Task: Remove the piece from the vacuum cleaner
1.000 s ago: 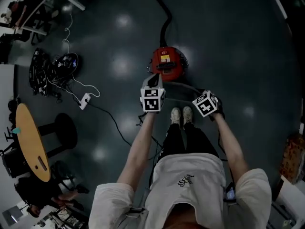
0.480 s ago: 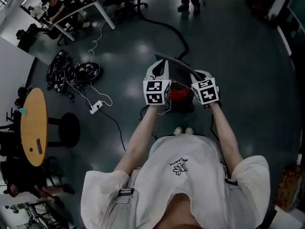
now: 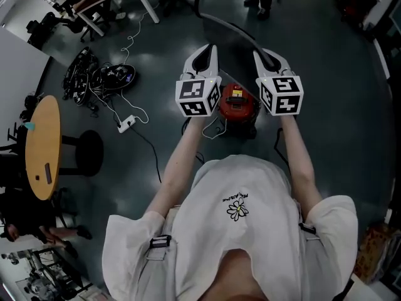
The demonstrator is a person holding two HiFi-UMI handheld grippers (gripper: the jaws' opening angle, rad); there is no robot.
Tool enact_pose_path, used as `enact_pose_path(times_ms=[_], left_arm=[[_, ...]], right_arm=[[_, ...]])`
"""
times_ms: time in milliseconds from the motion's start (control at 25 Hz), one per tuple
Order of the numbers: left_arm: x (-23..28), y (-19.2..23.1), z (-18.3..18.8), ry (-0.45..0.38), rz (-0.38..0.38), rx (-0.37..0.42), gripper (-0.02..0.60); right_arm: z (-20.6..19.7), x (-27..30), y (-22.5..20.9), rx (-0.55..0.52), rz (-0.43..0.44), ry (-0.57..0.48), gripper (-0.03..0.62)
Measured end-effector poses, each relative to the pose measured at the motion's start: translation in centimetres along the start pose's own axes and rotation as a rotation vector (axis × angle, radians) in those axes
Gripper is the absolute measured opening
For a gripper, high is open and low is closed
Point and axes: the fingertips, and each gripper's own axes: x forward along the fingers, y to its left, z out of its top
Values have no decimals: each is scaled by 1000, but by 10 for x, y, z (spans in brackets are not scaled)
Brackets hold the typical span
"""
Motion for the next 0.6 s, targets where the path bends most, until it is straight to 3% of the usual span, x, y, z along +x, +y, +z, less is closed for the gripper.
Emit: enact_pose_path(times_ms=[600], left_arm=[[18,-21,4,7,-62,20,0]], right_arm=[[16,-5,1,-44,-2,-43,33]])
